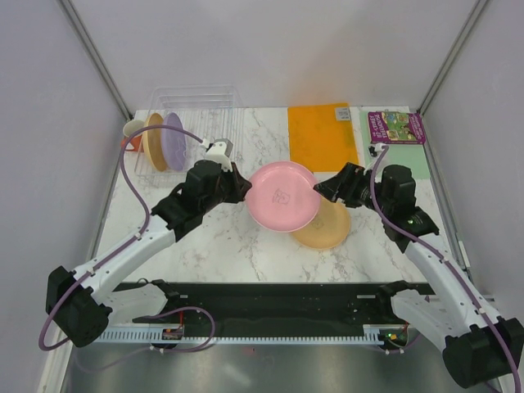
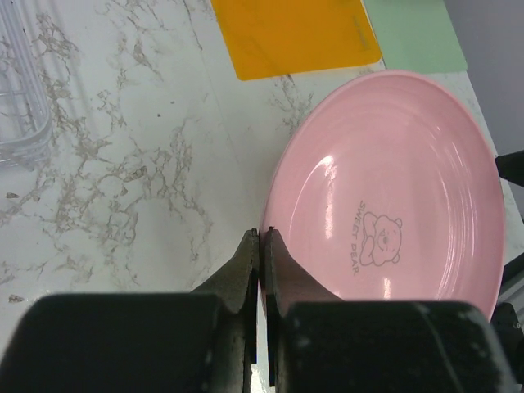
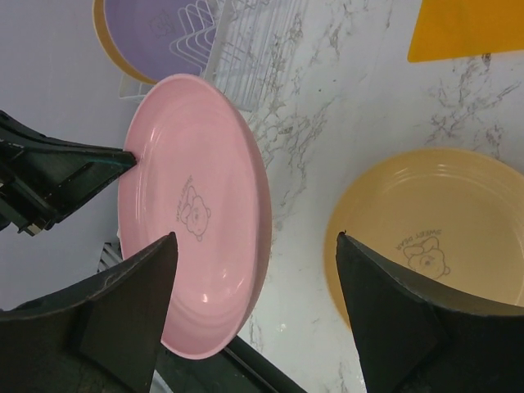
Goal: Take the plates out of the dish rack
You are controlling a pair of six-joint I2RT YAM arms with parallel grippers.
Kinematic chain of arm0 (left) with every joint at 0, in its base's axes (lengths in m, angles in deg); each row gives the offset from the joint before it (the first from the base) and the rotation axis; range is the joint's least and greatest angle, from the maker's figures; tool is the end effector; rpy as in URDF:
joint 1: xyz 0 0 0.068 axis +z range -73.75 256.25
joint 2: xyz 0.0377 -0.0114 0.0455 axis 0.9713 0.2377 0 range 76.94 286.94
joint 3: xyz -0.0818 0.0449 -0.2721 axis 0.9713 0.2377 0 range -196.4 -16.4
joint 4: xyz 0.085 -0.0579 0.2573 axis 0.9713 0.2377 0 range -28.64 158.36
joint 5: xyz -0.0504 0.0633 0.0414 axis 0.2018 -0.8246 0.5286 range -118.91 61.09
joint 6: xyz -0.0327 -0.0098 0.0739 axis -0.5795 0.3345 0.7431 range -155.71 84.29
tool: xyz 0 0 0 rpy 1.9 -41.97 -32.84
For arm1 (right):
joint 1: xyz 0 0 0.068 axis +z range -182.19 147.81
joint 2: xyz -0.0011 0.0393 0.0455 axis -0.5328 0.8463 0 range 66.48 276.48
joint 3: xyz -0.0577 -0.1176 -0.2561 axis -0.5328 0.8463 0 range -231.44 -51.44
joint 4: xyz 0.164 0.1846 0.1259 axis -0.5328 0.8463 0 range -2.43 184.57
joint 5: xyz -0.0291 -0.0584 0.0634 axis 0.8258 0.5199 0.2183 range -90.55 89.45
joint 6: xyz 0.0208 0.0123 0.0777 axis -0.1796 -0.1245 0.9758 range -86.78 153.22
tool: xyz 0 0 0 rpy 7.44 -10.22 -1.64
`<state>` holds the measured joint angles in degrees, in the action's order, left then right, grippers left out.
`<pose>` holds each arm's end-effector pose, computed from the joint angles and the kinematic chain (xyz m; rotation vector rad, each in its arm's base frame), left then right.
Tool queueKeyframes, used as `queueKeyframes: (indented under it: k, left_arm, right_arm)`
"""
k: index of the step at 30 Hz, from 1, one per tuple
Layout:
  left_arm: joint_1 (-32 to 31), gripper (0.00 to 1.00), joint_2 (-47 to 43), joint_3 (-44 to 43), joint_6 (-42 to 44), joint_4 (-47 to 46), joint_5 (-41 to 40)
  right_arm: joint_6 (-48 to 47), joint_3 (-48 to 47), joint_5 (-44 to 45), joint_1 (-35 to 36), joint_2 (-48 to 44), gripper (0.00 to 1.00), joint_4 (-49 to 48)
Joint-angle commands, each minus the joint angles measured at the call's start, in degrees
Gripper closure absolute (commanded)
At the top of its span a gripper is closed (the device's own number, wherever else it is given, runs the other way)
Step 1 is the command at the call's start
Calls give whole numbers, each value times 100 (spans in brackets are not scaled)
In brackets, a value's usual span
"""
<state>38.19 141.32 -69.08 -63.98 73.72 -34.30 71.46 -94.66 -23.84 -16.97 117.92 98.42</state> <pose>0.2398 -0.1792 0.3122 0.1123 2.0453 -0.6459 0.2288 0.0912 0.3086 0.1104 2.0053 1.0024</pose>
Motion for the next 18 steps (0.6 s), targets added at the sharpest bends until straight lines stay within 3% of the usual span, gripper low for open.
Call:
queueKeyframes:
  k: [1, 4, 6, 7, 8, 10, 18]
  left_arm:
    - [-8, 98, -163, 48, -416, -594, 231]
    - [-8, 98, -162, 101, -477, -708, 284]
    - [-8, 98, -162, 162, -495, -840, 345]
    - [-8, 98, -145, 180, -495, -875, 363]
    - [-8, 98, -145, 180, -504, -902, 380]
    - [-8, 98, -128, 189, -495, -954, 389]
    - [-8, 98, -101, 232, -460, -1148, 512]
  right_arm:
    - [140, 156, -281, 51, 103, 15, -434]
    - [184, 191, -351, 60, 208, 16, -496]
    - [210, 226, -466, 86, 313, 23, -627]
    - [228, 279, -510, 103, 340, 37, -680]
    - [237, 297, -641, 112, 366, 73, -733]
    - [263, 297, -747, 121, 446, 100, -760]
    - [175, 297, -889, 139, 446, 100, -629]
